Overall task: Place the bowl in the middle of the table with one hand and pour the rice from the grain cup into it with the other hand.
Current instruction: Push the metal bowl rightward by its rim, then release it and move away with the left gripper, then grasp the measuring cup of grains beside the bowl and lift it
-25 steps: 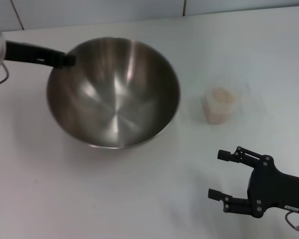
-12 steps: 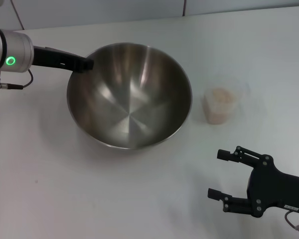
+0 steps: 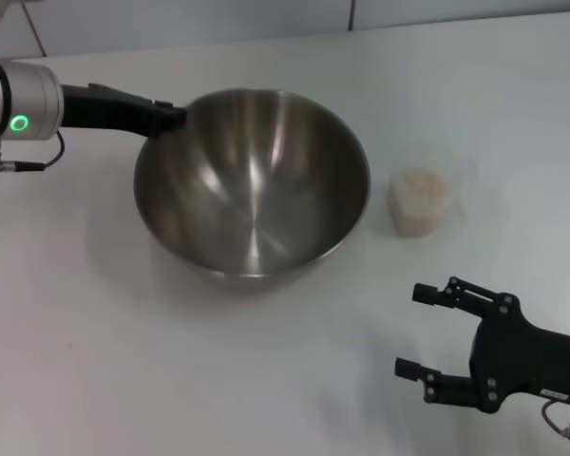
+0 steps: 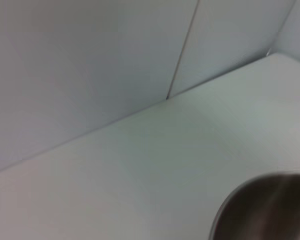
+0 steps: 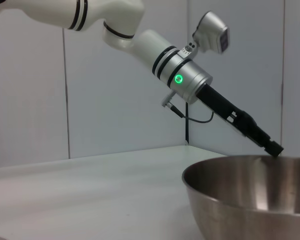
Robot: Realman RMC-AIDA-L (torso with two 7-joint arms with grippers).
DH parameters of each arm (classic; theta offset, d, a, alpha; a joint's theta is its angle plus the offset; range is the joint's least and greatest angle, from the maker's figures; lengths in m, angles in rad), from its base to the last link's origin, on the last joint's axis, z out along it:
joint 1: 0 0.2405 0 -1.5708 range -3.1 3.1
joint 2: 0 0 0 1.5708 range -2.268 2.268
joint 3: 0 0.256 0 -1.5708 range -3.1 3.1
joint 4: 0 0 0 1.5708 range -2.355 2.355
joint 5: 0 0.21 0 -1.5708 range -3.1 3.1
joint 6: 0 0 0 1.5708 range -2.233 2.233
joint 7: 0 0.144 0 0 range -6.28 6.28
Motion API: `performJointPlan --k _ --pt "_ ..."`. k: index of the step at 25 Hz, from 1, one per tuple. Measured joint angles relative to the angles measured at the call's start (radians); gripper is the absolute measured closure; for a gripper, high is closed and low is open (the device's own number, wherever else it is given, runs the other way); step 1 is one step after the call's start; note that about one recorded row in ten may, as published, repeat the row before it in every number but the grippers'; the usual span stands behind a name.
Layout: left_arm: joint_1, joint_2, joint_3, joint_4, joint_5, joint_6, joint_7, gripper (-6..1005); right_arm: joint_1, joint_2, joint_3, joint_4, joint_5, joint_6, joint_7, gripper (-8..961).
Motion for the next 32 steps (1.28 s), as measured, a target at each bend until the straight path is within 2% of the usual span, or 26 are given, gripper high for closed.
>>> performJointPlan --k 1,4,6,8,9,12,14,16,19,20,22,25,28,32 --pt "0.017 0.001 0.0 0.01 -0.047 0.005 0.046 964 0.0 0.0 0.0 0.0 0.0 0.0 0.0 130" --pt "0.035 0.003 0.0 0.026 -0.089 0.018 0.08 862 0.0 0.0 0.0 0.0 0.0 0.002 0.0 130" --pt "0.12 0.004 0.003 0.154 -0.17 0.102 0.172 794 0.0 0.001 0.0 0.0 0.0 0.003 0.0 129" --pt "0.149 0.003 0.009 0.197 -0.184 0.126 0.196 737 -0.001 0.001 0.009 0.003 0.007 0.003 0.0 129" --pt "0.205 0.002 0.026 0.262 -0.207 0.163 0.243 709 -0.001 0.001 0.009 0.003 0.007 0.003 0.0 129" --pt "0.32 0.005 0.069 0.359 -0.258 0.205 0.342 623 -0.009 0.001 0.048 0.008 0.01 0.005 0.0 129" --pt "0.404 0.006 0.084 0.408 -0.285 0.231 0.414 505 -0.018 0.001 0.087 0.015 0.011 0.007 0.0 129" --pt "0.428 0.006 0.085 0.418 -0.291 0.242 0.437 388 -0.031 0.0 0.125 0.019 0.011 0.006 0.0 129" --pt "0.428 0.006 0.085 0.418 -0.291 0.242 0.437 211 -0.052 0.0 0.215 0.023 0.012 0.004 0.0 129" --pt "0.54 0.008 0.077 0.456 -0.327 0.302 0.519 152 -0.057 0.001 0.253 0.027 0.012 0.005 0.0 129" --pt "0.585 0.009 0.066 0.46 -0.336 0.352 0.533 148 -0.066 0.001 0.333 0.043 0.012 0.016 0.0 129" --pt "0.593 0.008 0.064 0.456 -0.329 0.374 0.534 143 -0.07 0.001 0.459 0.068 0.012 0.07 -0.003 130" --pt "0.593 0.007 0.065 0.453 -0.328 0.376 0.535 137 -0.049 0.002 0.549 0.106 0.012 0.181 -0.037 130" --pt "0.585 0.006 0.071 0.45 -0.327 0.376 0.535 132 -0.015 0.002 0.58 0.135 0.012 0.258 -0.062 130"
